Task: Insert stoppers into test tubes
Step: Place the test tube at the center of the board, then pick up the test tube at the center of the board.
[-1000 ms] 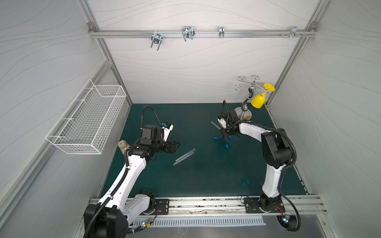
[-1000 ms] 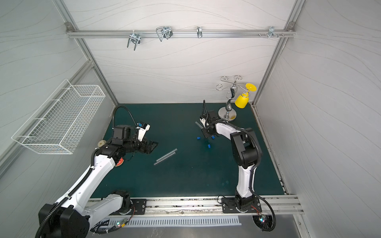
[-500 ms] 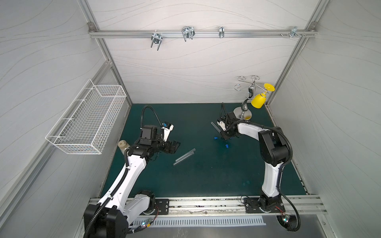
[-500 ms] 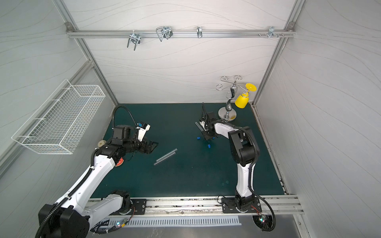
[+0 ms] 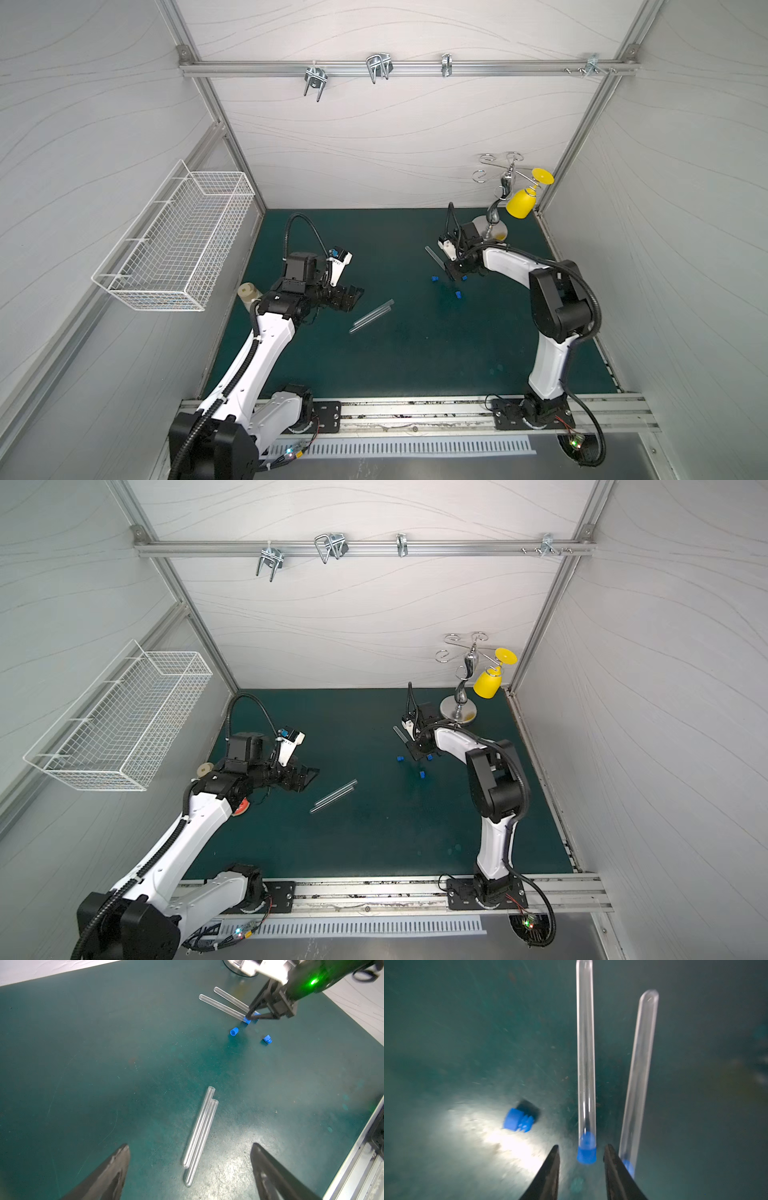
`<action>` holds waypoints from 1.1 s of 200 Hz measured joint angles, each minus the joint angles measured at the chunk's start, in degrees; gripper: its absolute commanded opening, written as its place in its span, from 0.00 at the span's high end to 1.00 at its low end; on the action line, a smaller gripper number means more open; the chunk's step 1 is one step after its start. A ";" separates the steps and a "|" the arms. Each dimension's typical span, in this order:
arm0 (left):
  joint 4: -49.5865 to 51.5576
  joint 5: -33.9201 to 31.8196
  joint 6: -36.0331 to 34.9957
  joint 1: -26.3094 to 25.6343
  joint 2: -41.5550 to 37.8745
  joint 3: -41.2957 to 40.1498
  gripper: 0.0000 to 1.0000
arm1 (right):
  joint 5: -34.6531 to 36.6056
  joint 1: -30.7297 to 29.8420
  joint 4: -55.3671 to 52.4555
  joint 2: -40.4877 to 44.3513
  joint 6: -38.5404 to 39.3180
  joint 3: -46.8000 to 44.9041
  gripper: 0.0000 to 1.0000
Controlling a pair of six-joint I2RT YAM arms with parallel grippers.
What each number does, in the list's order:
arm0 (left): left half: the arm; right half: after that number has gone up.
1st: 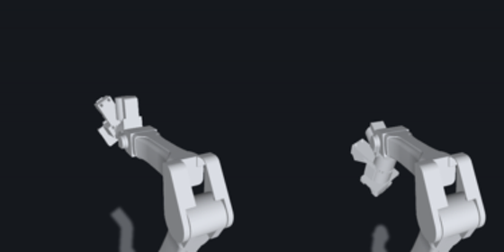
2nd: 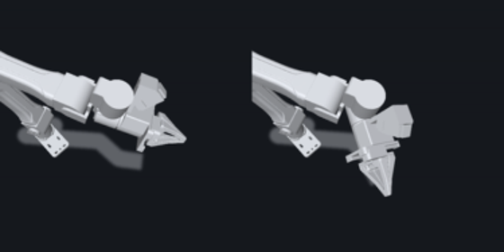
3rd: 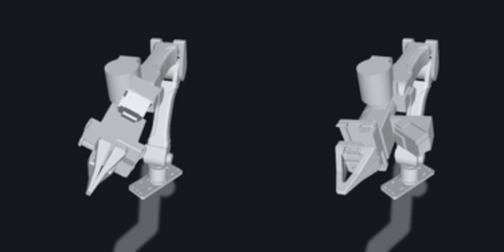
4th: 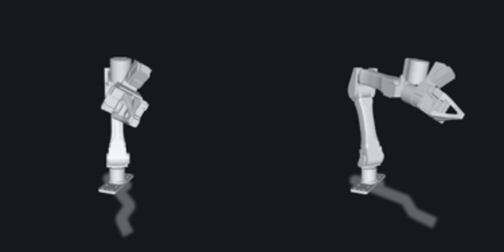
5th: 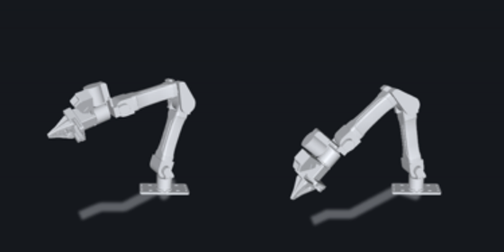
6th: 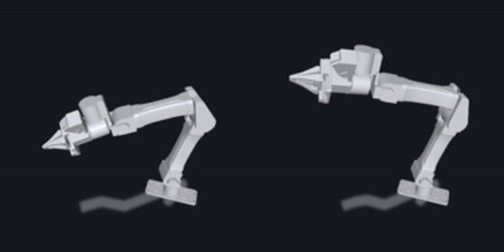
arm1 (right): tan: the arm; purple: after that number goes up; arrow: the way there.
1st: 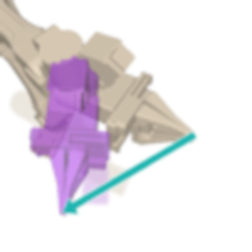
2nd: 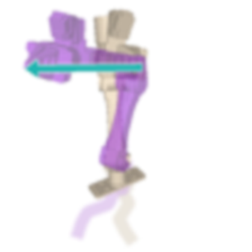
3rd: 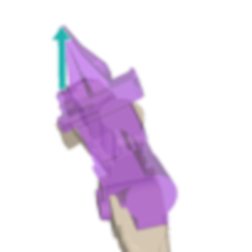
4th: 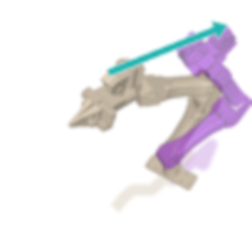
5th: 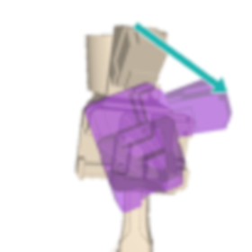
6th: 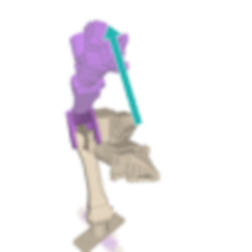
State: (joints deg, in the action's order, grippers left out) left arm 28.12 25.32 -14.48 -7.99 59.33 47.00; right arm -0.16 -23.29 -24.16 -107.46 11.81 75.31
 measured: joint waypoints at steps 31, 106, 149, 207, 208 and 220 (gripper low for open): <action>0.87 0.26 -1.88 -0.98 0.50 0.02 0.09 | -1.07 0.02 0.15 8.83 -1.51 -2.40 0.57; 3.58 -0.28 -6.45 -6.08 6.14 1.64 0.15 | -2.12 1.60 -0.07 34.97 -5.77 -16.09 0.30; 3.82 -1.44 -7.04 -8.00 9.44 1.73 0.20 | -2.25 3.34 -1.09 49.70 -6.40 -22.93 0.10; 3.82 -4.48 -7.87 -11.32 16.72 1.97 0.33 | -1.66 3.37 0.28 67.06 -5.92 -34.95 0.01; 3.82 -4.52 -7.82 -11.34 16.81 1.97 0.34 | -1.62 3.37 0.33 67.28 -5.95 -35.12 0.01; 3.87 -5.55 -7.98 -11.78 18.47 2.34 0.37 | -0.94 2.95 1.03 70.73 -5.75 -37.68 0.01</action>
State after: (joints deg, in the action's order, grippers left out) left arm 31.99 19.77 -22.46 -19.77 77.80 49.34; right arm -1.10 -20.34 -23.14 -36.73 6.07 37.63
